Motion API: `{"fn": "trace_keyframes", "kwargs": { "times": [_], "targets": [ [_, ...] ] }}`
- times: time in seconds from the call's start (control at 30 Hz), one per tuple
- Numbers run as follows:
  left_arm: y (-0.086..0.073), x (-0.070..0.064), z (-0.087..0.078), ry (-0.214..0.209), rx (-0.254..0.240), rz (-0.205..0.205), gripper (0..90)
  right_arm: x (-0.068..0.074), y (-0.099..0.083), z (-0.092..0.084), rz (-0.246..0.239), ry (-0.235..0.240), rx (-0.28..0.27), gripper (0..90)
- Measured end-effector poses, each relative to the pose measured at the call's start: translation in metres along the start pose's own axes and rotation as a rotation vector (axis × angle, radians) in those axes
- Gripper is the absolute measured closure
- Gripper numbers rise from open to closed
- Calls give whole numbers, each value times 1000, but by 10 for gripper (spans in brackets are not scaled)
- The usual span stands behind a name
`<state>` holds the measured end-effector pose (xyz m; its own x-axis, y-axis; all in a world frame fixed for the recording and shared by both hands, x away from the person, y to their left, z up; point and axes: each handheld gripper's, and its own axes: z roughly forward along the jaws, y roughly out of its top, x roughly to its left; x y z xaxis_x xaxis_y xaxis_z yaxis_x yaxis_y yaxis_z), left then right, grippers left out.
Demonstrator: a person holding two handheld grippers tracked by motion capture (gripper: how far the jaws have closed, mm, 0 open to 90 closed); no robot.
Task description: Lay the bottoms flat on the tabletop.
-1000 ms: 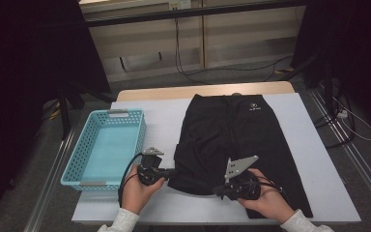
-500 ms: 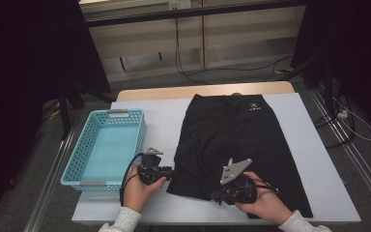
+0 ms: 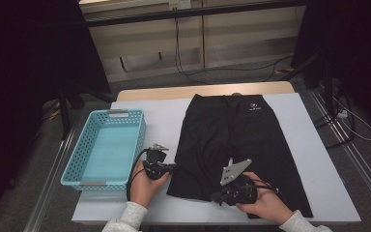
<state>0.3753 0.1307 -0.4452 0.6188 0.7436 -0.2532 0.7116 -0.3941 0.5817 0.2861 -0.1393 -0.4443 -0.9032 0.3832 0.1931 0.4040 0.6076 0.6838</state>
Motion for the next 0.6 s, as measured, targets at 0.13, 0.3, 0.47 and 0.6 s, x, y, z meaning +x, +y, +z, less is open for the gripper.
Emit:
{"fn": "trace_keyframes", "kwargs": {
  "times": [0.13,0.3,0.47,0.6],
  "targets": [
    [-2,-2,-3,1,8,-7,897,0,0,0,-3,2,3,890],
    [-6,-4,-12,12,17,-6,900,1,0,-2,-7,10,0,890],
    [-7,-3,-20,5,5,-14,900,2,1,-3,-12,24,-3,890],
    [-8,-2,-19,0,19,-22,900,4,1,-3,-17,33,-2,890]
  ]
}}
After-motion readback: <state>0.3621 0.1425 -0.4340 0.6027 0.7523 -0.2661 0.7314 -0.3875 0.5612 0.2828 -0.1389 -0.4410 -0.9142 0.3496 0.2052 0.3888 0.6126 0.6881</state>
